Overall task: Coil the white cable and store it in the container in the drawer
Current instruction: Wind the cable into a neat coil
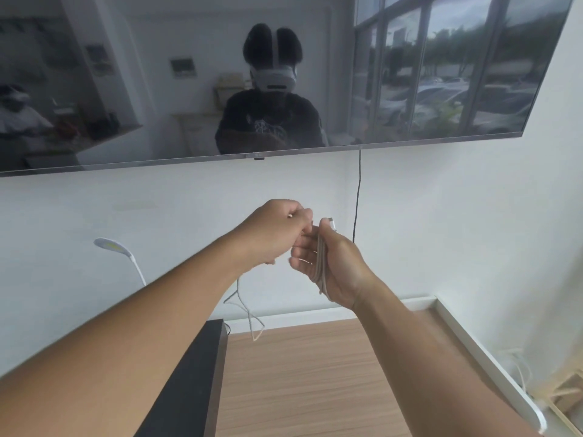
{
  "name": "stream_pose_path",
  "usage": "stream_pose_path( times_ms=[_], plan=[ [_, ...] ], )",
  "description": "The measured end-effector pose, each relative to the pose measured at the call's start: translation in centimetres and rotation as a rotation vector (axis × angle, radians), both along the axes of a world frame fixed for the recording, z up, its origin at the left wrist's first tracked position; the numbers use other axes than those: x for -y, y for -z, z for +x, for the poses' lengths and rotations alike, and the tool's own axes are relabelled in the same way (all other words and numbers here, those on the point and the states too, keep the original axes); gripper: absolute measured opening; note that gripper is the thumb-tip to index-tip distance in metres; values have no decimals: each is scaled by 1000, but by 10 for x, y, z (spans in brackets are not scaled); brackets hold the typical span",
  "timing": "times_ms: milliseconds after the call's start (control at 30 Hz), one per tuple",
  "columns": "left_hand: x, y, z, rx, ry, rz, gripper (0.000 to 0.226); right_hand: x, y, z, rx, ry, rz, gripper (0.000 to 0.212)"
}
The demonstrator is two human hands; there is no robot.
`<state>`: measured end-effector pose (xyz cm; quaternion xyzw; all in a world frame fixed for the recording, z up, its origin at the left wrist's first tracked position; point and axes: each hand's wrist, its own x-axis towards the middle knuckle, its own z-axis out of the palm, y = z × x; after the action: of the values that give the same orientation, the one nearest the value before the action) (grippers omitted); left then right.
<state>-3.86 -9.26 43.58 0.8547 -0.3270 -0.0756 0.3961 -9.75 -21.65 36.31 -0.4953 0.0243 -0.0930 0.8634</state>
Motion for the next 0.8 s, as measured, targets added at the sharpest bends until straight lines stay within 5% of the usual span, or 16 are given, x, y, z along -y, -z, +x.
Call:
stream_pose_path(
  times_ms=[233,467,633,800],
  plan=[
    [-7,36,-15,212,68,84,24,8,-9,6,-28,125,92,51],
    [-19,63,-15,138,93,2,23,14,-13,10,-82,289,-29,46],
    [-22,76,-13,-73,97,-66,31,18,-16,13,-61,256,167,39],
    [-23,88,-12,-390,59,-106,39,15,-18,16,-18,150,129,42]
  ],
)
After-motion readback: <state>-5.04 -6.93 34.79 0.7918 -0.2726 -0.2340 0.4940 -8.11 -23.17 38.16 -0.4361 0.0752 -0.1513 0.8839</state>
